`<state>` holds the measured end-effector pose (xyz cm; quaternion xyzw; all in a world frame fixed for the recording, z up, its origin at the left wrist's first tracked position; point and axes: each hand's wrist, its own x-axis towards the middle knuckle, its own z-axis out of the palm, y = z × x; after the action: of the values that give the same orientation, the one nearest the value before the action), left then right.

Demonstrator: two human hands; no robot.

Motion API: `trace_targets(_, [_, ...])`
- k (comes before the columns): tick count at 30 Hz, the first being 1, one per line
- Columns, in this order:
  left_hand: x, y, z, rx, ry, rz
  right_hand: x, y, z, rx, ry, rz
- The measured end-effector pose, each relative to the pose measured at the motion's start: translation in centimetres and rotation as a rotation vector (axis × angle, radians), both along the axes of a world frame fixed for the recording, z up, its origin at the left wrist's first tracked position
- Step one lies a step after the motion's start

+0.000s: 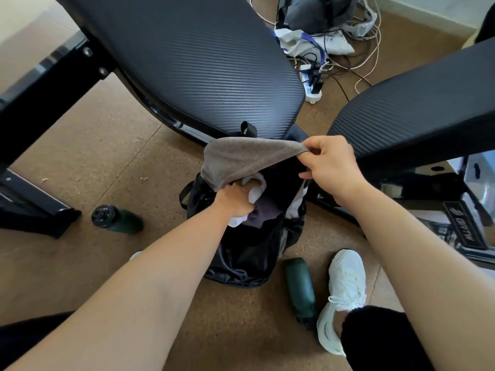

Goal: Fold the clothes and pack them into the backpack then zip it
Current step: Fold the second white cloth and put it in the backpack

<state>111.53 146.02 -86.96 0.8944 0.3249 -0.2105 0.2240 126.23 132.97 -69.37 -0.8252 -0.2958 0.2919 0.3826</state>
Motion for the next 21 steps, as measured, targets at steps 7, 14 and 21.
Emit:
trace_targets(7, [-3.7,-2.2,0.6,0.233,-0.230,-0.187,-0.5,0.5,0.3,-0.007,-0.011,-0.026])
trace_targets(14, [-4.8,-4.0,-0.6,0.527,-0.682,-0.687,-1.2,0.9,0.7,-0.014,-0.003,-0.029])
trace_targets(21, [-2.9,-1.7,-2.1,0.288,-0.258,-0.612,-0.7,0.6,0.4,-0.031,0.004,-0.009])
